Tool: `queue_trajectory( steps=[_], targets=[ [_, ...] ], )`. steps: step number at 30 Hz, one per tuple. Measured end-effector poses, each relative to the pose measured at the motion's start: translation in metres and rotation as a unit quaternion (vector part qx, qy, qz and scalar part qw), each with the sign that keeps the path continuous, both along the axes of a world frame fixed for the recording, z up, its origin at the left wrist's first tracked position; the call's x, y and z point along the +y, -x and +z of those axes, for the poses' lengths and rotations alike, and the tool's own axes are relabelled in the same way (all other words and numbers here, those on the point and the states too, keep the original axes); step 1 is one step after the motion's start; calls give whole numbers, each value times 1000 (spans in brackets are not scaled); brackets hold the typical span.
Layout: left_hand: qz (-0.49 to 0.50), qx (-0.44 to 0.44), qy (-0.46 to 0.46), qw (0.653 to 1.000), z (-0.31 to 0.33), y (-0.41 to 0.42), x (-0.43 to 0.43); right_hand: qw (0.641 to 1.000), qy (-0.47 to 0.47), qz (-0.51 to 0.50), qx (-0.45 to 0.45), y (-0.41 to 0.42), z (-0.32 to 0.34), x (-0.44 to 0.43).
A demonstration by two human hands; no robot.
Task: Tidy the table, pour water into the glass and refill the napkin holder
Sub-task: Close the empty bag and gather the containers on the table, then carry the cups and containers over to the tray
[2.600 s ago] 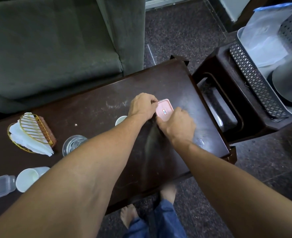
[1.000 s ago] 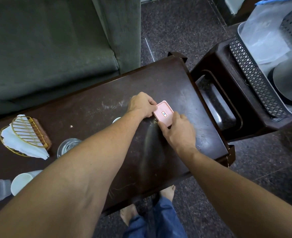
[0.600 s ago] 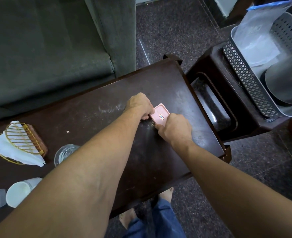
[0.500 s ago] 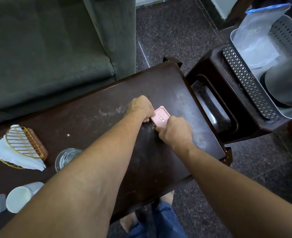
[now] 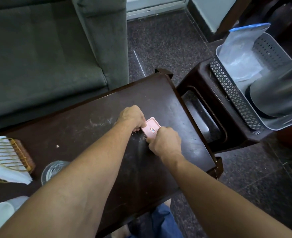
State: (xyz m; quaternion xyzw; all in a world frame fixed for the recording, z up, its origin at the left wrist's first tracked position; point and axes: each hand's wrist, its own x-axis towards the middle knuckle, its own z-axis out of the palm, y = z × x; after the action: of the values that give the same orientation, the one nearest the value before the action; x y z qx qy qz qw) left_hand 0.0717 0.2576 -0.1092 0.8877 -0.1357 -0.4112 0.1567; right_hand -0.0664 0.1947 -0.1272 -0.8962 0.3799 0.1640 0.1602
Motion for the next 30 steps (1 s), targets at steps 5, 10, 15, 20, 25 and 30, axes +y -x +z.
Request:
queue_trajectory(
  steps=[5, 10, 15, 20, 25, 30],
  targets=[
    [28, -42, 31, 998, -2, 16, 12, 1000, 11, -5, -1, 3, 3, 0],
    [32, -73, 62, 995, 6, 24, 22, 999, 14, 29, -8, 9, 4, -4],
    [44, -118, 91, 988, 23, 19, 42, 997, 31, 47, -50, 9, 18, -7],
    [63, -160, 93, 981, 41, 14, 79, 987, 15, 111, -117, -10, 44, 20],
    [116, -175, 80, 974, 56, 12, 133, 974, -22, 161, -160, -26, 60, 70],
    [150, -208, 69, 964, 60, 21, 180, 967, -33, 203, -152, -26, 65, 117]
  ],
)
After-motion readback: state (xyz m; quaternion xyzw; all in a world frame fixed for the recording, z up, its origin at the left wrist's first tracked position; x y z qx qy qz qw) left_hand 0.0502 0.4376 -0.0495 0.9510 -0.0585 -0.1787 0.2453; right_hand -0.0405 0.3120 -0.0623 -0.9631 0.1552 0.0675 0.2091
